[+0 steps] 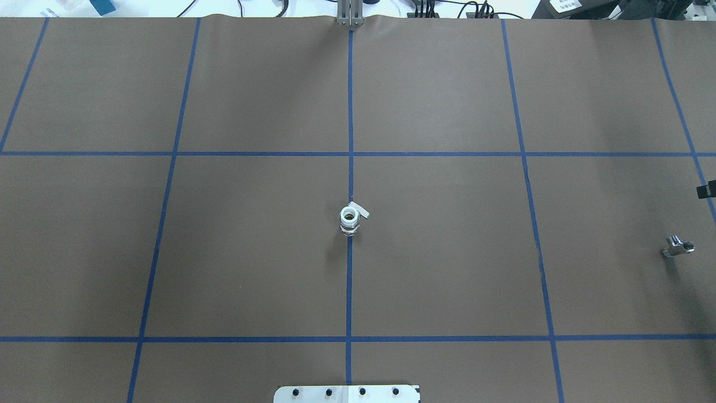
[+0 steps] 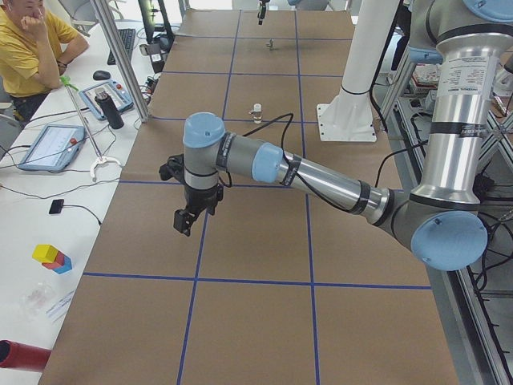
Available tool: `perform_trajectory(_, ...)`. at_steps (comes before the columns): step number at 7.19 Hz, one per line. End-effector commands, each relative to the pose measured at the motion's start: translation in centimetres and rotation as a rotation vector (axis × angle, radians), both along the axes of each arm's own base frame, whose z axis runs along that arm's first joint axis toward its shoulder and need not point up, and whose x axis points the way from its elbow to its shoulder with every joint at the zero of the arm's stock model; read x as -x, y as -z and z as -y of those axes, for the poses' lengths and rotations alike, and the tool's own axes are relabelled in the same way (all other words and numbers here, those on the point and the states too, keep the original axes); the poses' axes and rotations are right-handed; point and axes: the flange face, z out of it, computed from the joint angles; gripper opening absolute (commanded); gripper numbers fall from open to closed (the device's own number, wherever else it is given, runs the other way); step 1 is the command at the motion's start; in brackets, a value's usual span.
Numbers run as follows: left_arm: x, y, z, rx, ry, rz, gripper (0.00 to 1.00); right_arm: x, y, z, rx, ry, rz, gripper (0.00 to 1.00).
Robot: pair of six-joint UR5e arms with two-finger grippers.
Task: Assemble PPR valve and pipe with both arms
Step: 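Lower the right gripper onto the chrome pipe fitting and grasp it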
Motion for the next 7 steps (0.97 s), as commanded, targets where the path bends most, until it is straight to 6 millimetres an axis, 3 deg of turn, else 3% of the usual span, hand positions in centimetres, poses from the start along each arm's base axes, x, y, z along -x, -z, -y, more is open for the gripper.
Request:
perform_trajectory(1, 0.9, -3.7, -1.9, 0.096, 0.093, -0.106, 1.0, 4.1, -4.4, -1.9, -0.116, 0.066, -0.001, 1.0)
perform_trajectory(2, 0.8, -3.8, -2.1, 0.101, 0.088, -0.125, 1.0, 4.5, -6.5, -2.4, -0.133, 0.081, 0.01, 1.0)
perform_trajectory(5, 0.7, -3.9, -2.0, 0.106, 0.089, -0.125, 1.0, 4.5, -8.1, -4.8, -0.102, 0.112, -0.003, 0.96)
perform_trajectory(6, 0.7, -4.1, -2.0, 0.108, 0.089, -0.125, 1.0, 4.7, -8.3, -5.2, -0.098, 0.122, -0.006, 0.89)
perform_trajectory(7, 0.7, -4.3, -2.0, 0.112, 0.089, -0.125, 1.0, 4.9, -8.3, -5.3, -0.098, 0.128, -0.005, 0.69)
